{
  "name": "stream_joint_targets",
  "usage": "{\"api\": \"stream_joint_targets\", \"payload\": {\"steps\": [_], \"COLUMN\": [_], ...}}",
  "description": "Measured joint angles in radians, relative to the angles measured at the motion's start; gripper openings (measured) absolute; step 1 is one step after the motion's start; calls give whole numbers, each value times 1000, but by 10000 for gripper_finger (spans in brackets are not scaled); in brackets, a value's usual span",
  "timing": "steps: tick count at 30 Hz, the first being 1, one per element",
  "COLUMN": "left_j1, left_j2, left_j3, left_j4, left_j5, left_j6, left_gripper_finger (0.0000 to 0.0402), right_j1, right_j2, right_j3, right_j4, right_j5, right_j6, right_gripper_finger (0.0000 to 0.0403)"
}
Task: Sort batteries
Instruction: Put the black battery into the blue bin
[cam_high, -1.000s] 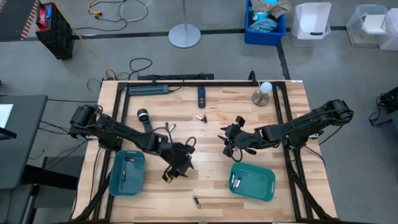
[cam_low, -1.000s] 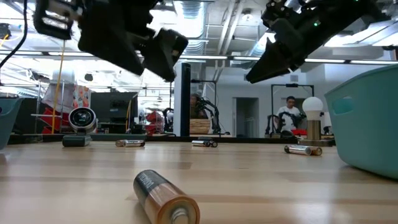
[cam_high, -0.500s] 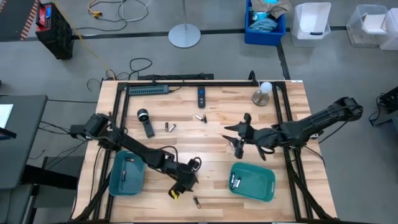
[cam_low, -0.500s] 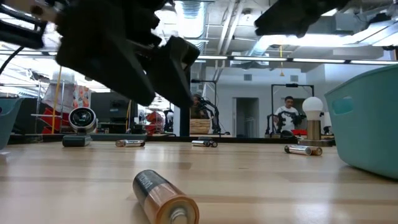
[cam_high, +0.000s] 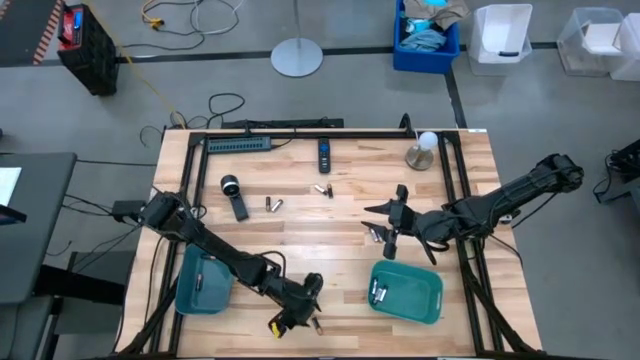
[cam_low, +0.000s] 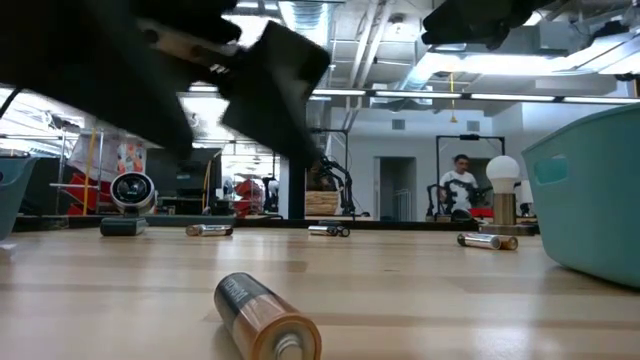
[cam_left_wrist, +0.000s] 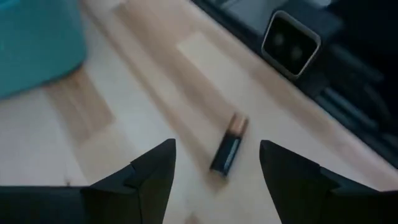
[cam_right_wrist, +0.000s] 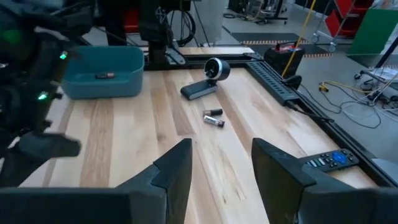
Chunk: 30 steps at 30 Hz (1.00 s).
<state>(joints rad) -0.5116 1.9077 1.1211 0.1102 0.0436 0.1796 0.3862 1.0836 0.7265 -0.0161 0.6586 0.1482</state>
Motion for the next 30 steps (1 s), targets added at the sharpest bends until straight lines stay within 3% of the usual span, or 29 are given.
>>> {"api": "stream_joint_targets", "payload": {"steps": [10,23,30], "left_j1": [-11,-1,5], "left_j2": [120,185,199], "left_j3": [109,111,110], "left_j4": [0,-13,-23], "left_j5": [5,41,44], "left_j6": [19,21,28], "left_gripper_finger": [230,228,188], "right_j1": [-3,-2,-3], "right_j2": [0,1,1], "right_j3": [0,0,0], "right_j4": [16,7,2], "right_j5": [2,2,2], "right_j6": [-26,-26,-26], "right_gripper_finger": [182,182,182]}}
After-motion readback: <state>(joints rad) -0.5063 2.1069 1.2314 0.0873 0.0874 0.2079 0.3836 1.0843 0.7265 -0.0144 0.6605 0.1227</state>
